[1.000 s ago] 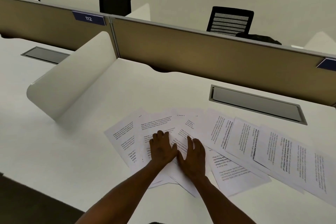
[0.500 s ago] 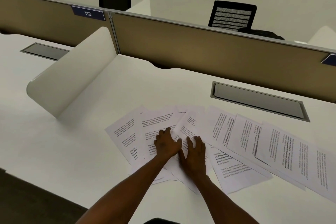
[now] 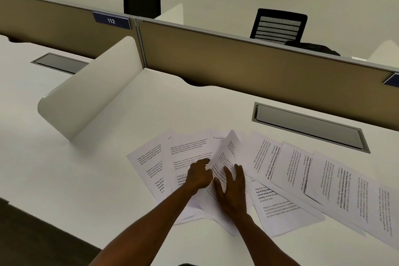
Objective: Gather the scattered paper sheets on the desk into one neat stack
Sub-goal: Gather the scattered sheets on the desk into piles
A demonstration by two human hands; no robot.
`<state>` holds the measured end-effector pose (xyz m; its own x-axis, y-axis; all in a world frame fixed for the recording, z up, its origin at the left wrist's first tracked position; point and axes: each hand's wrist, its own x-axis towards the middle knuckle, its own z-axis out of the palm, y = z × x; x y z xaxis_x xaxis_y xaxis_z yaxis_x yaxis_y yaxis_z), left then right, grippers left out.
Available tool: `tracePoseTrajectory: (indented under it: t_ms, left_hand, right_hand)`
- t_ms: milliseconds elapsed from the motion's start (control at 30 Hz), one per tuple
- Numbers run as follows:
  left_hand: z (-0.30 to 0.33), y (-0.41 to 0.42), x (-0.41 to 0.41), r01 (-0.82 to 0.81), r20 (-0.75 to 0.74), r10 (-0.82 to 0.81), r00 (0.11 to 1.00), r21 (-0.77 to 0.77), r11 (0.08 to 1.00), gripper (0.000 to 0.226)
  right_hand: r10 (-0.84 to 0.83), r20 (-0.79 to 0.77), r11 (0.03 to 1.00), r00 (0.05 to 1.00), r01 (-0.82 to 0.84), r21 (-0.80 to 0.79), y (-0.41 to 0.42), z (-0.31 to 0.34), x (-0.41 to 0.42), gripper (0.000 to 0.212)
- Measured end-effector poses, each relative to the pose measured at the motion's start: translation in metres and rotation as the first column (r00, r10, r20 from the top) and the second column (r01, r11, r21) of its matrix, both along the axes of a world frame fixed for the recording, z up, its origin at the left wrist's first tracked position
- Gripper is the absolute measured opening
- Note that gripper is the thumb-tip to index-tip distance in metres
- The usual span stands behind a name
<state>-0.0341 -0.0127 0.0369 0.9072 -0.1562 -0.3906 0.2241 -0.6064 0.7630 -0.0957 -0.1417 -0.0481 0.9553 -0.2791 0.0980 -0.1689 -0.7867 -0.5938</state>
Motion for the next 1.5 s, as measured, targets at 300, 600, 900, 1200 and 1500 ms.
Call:
tracePoseTrajectory:
  t_ms: [300,600,900,1200,1500]
  left_hand:
    - [0.015,0.034,-0.024,-0.182,0.046,0.194,0.98,-0.182,0.966,0.04]
    - [0.007,0.082,-0.041,-0.459,-0.279,0.365,0.888,-0.533,0.71,0.039]
    - [-0.01,0.094,-0.058,-0.436,-0.236,0.368,0.9,-0.452,0.778,0.029]
    - [-0.045,0.097,-0.072,-0.332,0.23,0.264,0.937,0.342,0.879,0.088]
    - [-0.049,0.093,-0.064,-0.224,0.177,0.168,0.97,0.376,0.899,0.091]
  right_hand:
    - [-0.259,0.045,0.946,0.965,0.244,0.214,-0.013,0.028,-0.014,0.059]
    - [-0.322,-0.245,0.629,0.914,0.4,0.666,-0.015,0.057,-0.011,0.057]
    - [-0.117,-0.208,0.517,0.971,0.238,0.822,-0.019,0.073,-0.007,0.032]
    - [-0.279,-0.132,0.588,0.951,0.278,0.76,-0.074,0.081,-0.007,0.041]
    - [-0.119,-0.208,0.616,0.971,0.236,0.751,-0.064,0.078,-0.008,0.04]
